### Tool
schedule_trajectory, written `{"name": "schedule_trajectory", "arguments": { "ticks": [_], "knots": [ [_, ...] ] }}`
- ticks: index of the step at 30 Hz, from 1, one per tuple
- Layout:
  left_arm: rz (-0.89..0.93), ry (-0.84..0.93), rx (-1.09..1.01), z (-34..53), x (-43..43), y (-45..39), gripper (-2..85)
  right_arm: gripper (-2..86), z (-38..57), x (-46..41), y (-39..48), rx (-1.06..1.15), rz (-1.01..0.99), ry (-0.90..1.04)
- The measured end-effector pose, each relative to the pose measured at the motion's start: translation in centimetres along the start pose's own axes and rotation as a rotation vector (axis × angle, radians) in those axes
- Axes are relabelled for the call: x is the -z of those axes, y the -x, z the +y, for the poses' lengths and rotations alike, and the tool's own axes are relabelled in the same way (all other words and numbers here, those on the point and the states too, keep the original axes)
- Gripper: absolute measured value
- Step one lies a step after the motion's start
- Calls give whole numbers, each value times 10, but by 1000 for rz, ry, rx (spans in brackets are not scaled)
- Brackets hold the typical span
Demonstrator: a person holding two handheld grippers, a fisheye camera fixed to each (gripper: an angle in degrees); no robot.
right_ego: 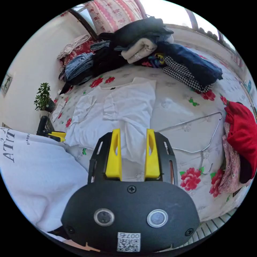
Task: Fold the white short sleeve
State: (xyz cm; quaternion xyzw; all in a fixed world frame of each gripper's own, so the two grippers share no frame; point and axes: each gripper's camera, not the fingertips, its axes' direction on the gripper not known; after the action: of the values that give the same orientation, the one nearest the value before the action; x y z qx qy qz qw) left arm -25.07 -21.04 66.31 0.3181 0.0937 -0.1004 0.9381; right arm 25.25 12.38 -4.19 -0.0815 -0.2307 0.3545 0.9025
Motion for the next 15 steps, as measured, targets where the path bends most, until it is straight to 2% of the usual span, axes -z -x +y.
{"name": "schedule_trajectory", "arguments": {
  "ticks": [2, 4, 7, 10, 15],
  "knots": [
    [-93, 52, -34, -5, -9, -6, 104, 84, 21, -14, -19, -64, 14, 90],
    [-158, 93, -73, -12, -11, -9, 10, 74, 25, -32, -21, -54, 6, 160],
    [-147, 140, -110, -21, -9, -8, -5, 41, 17, -53, -17, -18, 26, 262],
    [-82, 115, -121, -20, 22, -4, -9, 18, 14, -35, -15, 37, -10, 257],
    [216, 31, -160, -1, 105, 6, -10, 1, 28, 23, -28, 40, -298, 207]
  ]
}}
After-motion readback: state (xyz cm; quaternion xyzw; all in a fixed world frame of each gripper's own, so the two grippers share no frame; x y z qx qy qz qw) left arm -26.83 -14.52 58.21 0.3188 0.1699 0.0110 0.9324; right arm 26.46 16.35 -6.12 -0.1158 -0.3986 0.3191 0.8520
